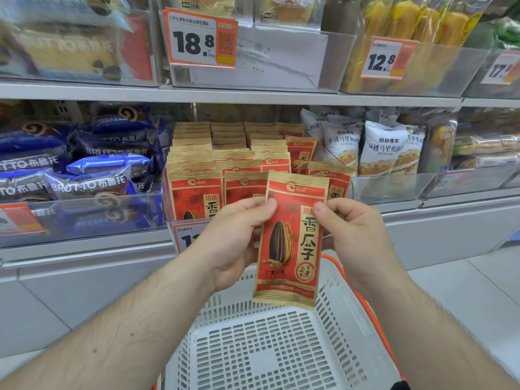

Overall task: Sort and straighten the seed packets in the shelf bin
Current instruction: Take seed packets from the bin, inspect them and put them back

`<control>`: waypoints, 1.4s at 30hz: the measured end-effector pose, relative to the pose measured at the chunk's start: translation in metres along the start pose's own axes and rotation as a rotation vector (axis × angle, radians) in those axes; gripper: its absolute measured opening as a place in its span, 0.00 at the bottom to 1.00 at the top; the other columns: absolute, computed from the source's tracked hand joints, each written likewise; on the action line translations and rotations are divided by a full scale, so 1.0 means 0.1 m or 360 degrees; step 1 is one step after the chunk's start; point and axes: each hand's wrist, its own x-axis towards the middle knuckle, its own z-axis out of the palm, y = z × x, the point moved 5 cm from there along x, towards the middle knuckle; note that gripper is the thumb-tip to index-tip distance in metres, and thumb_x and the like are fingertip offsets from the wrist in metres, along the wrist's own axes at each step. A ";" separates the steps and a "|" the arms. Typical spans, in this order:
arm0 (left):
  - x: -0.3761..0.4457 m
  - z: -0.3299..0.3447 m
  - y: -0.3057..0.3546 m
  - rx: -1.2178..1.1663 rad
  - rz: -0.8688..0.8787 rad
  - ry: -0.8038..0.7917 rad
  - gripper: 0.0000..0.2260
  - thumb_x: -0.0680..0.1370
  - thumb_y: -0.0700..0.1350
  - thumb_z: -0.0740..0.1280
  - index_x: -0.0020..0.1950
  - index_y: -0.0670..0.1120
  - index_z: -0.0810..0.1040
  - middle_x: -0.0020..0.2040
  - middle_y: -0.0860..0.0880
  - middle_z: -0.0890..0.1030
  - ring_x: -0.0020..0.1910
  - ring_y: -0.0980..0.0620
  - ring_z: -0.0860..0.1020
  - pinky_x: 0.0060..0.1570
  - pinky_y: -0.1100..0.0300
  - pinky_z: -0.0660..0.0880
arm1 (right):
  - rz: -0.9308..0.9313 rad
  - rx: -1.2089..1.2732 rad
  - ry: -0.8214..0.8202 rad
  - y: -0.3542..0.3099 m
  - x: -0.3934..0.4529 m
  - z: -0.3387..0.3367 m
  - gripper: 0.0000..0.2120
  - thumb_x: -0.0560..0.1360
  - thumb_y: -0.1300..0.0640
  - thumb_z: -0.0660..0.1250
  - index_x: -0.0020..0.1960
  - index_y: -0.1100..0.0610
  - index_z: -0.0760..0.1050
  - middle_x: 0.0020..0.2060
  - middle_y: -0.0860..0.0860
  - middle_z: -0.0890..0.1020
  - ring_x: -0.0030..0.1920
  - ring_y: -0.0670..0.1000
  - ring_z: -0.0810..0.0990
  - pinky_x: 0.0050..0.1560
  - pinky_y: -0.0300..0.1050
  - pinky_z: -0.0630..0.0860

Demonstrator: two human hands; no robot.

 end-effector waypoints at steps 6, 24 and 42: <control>0.02 -0.01 0.02 -0.0090 0.0069 0.0037 0.12 0.84 0.45 0.61 0.60 0.43 0.81 0.51 0.41 0.86 0.46 0.45 0.85 0.48 0.49 0.82 | 0.0096 0.0010 -0.0186 0.01 0.00 0.02 0.11 0.80 0.57 0.65 0.45 0.63 0.79 0.35 0.56 0.85 0.33 0.53 0.81 0.32 0.46 0.78; 0.02 0.00 0.05 -0.0147 0.0055 -0.0280 0.18 0.72 0.43 0.67 0.62 0.41 0.79 0.53 0.39 0.85 0.48 0.43 0.85 0.46 0.50 0.84 | 0.0171 -0.0025 -0.0733 0.04 -0.02 -0.04 0.23 0.65 0.62 0.74 0.60 0.61 0.76 0.48 0.63 0.85 0.44 0.62 0.84 0.38 0.51 0.81; 0.02 -0.04 0.03 0.0318 0.0164 -0.0188 0.18 0.76 0.36 0.69 0.65 0.46 0.78 0.56 0.45 0.85 0.54 0.45 0.84 0.53 0.46 0.82 | 0.0145 -0.0182 -0.0862 0.05 -0.12 0.04 0.32 0.65 0.68 0.75 0.66 0.56 0.68 0.47 0.60 0.86 0.42 0.65 0.81 0.35 0.48 0.80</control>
